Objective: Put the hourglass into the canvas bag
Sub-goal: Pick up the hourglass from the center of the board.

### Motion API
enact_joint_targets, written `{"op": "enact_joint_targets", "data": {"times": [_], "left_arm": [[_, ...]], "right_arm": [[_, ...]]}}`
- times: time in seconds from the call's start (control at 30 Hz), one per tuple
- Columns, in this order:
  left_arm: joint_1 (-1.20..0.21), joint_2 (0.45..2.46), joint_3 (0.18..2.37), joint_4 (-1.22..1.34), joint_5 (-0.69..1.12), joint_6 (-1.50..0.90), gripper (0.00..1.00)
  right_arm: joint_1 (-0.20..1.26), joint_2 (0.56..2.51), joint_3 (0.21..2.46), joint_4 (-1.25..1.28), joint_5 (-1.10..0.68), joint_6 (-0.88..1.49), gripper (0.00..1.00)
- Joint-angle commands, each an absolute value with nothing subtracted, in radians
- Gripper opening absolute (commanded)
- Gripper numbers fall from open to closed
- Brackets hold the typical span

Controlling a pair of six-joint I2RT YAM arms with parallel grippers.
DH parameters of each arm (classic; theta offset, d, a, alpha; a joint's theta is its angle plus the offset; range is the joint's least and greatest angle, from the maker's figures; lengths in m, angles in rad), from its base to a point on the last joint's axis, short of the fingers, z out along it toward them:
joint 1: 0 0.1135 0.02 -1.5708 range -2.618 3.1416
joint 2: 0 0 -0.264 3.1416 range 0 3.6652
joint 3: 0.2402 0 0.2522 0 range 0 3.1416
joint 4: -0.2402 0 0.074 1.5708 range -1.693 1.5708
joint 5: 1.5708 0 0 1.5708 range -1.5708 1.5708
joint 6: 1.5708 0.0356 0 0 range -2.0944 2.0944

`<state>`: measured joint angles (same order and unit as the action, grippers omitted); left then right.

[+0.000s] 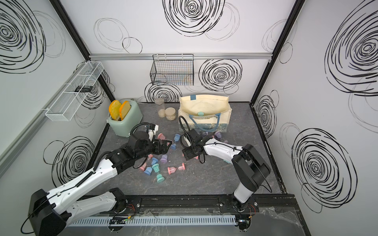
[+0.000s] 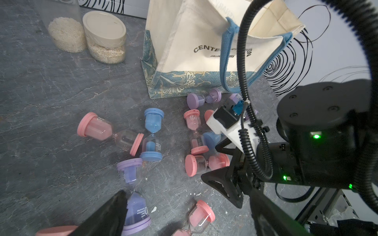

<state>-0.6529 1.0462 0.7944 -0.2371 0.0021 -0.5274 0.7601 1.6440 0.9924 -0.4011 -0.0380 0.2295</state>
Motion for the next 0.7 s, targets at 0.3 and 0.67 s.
{"op": "enact_joint_targets", "data": {"times": [0.3, 0.67], "left_arm": [[-0.655, 1.037, 0.782, -0.196, 0.001, -0.55, 0.96], [-0.655, 1.032, 0.782, -0.185, 0.001, -0.551, 0.96]], "right_arm": [[0.781, 1.612, 0.922, -0.438, -0.04, 0.275, 0.79], [0.825, 1.63, 0.898, -0.449, -0.043, 0.328, 0.73]]}}
